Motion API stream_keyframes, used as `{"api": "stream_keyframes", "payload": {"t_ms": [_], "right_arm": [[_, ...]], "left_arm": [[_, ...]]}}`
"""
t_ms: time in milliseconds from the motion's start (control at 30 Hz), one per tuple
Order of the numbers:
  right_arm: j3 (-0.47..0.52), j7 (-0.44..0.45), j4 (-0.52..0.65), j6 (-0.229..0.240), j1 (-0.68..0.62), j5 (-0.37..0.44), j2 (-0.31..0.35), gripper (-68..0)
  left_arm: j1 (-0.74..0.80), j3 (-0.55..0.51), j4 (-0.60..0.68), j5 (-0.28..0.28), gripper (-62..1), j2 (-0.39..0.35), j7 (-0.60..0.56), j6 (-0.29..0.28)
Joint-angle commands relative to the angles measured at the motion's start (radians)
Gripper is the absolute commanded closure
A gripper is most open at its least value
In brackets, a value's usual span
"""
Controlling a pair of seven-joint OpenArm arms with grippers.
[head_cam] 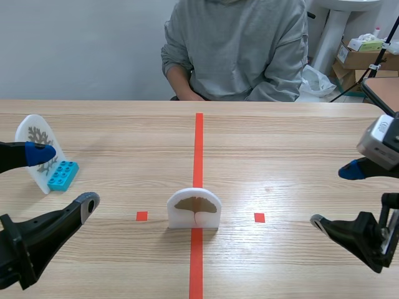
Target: Do the leaf sorting experiment
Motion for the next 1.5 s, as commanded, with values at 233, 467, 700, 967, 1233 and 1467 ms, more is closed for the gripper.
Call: {"api": "stream_keyframes", "payload": {"t_ms": [233,467,700,967,1233,1467], "right_arm": [[-0.165,0.037,-0.1,0.007,0.188,0.014,0.016,-60.8],[-0.318,0.097,-0.192,0.007,0.301,0.004,0.015,-60.8],[-0.446,0.14,-0.199,0.007,0.418,-0.11,0.01,-60.8],[-0.615,0.225,-0.317,-0.016,0.547,-0.264,-0.076,-60.8],[-0.76,0.269,-0.438,-0.076,0.626,-0.392,-0.216,-60.2],[-0.811,0.309,-0.53,-0.148,0.636,-0.425,-0.298,-60.2]], "left_arm": [[-0.003,0.004,0.011,-0.01,-62.3,0.007,-0.04,-0.005],[-0.003,0.004,0.011,-0.01,-62.3,0.007,-0.041,-0.005],[-0.003,0.004,0.011,-0.01,-62.3,0.008,-0.041,-0.005],[-0.003,0.004,0.011,-0.01,-62.3,0.008,-0.041,-0.005],[-0.003,0.004,0.011,-0.01,-62.3,0.008,-0.041,-0.005],[-0.006,0.004,0.011,-0.01,-62.3,0.008,-0.042,-0.005]]}}
